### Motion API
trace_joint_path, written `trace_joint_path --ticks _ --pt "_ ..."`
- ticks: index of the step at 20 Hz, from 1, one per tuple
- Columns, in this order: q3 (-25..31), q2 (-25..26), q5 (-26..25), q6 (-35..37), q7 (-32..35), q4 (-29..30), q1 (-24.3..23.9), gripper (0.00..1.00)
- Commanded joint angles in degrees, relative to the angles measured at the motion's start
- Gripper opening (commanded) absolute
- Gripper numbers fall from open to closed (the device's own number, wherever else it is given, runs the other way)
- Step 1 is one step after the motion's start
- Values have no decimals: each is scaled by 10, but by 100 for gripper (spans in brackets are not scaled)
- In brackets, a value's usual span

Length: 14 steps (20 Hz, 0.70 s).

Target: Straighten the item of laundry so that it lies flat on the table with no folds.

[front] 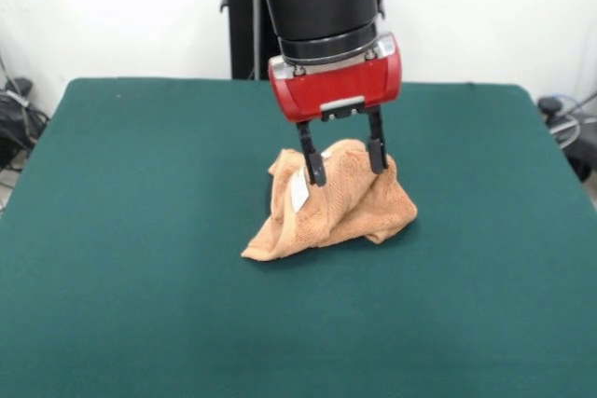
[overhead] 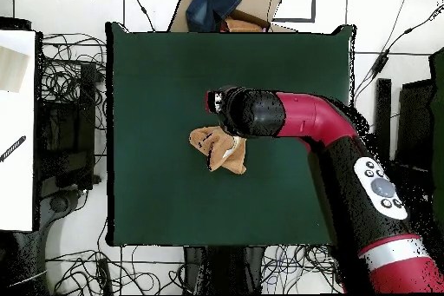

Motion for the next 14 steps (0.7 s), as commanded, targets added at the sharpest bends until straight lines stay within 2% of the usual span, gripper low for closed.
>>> trace_joint_path --ticks 1,4,14 --pt "40 30 -15 -20 -26 20 -11 100" --pt "51 44 -15 -16 -42 13 -19 100" --pt "52 42 -29 -24 -36 15 -20 100"
